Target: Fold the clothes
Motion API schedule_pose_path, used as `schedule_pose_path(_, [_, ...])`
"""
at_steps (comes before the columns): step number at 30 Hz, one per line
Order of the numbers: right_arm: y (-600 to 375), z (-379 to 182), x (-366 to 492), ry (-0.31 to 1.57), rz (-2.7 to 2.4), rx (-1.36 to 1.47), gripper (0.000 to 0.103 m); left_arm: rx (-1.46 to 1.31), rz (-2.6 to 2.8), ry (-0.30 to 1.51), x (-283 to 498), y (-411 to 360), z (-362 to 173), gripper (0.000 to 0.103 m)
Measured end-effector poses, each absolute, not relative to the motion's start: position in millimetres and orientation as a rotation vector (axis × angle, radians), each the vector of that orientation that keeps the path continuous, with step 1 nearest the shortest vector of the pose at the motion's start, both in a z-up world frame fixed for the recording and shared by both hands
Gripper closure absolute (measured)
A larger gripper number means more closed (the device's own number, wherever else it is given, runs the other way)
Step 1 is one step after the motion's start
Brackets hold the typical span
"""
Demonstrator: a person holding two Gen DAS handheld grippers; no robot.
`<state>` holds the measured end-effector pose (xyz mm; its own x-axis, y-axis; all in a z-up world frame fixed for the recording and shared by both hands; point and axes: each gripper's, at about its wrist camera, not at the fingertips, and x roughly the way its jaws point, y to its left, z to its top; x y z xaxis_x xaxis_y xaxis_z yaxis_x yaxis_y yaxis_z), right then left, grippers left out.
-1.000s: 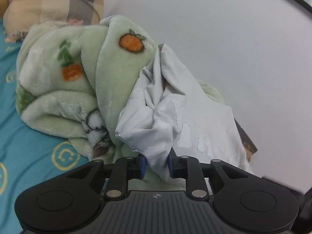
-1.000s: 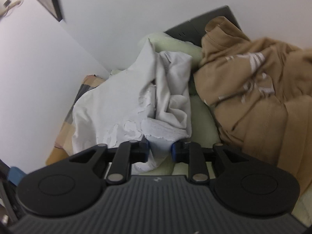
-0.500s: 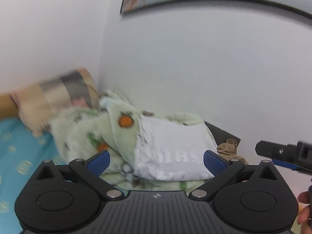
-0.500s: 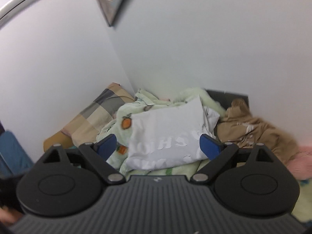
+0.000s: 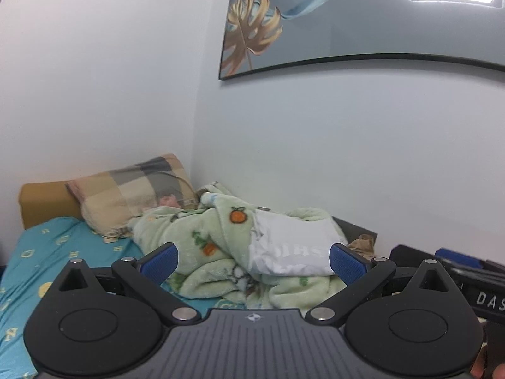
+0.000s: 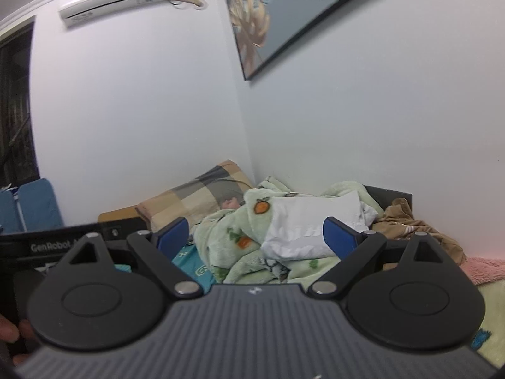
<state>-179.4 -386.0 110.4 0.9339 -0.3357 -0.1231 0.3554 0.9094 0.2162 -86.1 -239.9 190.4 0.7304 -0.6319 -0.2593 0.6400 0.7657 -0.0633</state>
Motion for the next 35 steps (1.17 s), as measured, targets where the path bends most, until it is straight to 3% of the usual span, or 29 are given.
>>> schedule_pose_path(15, [-363.9,74.9,-175.2,0.065,-0.412,0.171,0.010,0.059,-0.642,0.238,-102.1,-192.9,148.0,0.000])
schedule_pose_path(35, [-357.1,61.5,-161.3,0.093,-0.421,0.159,0.010,0.039,-0.628,0.247,-93.9,-177.0,140.3,0.000])
